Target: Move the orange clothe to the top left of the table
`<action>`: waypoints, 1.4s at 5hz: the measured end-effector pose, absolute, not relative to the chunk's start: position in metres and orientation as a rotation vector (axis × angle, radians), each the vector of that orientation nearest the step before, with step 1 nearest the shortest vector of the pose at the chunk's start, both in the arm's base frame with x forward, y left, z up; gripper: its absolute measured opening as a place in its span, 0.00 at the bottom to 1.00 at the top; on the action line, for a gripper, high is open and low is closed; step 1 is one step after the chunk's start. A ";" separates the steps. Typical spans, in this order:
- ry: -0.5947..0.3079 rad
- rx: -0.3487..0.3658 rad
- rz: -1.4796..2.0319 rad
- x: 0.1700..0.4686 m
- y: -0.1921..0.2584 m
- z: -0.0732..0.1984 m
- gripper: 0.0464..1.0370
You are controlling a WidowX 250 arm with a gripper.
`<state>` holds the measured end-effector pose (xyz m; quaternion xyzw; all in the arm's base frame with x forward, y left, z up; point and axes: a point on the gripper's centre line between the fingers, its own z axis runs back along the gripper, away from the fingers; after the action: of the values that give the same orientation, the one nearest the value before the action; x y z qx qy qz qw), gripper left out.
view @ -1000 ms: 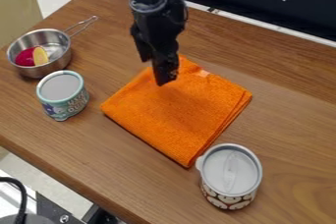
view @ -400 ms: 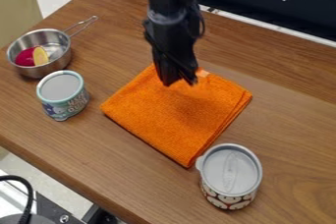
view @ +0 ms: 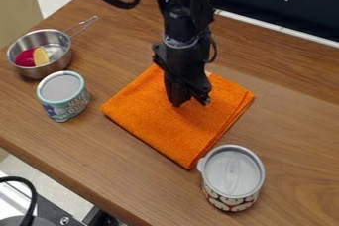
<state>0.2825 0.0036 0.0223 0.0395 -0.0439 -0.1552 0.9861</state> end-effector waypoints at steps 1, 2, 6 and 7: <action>-0.072 0.057 -0.289 0.281 0.003 0.015 0.01; -0.060 0.051 -0.241 0.285 0.007 0.011 0.01; -0.094 0.068 -0.005 0.342 0.003 0.011 0.01; -0.111 0.092 -0.002 0.351 0.007 0.011 0.01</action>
<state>0.3507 0.0069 0.0113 0.0462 -0.0552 -0.0008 0.9974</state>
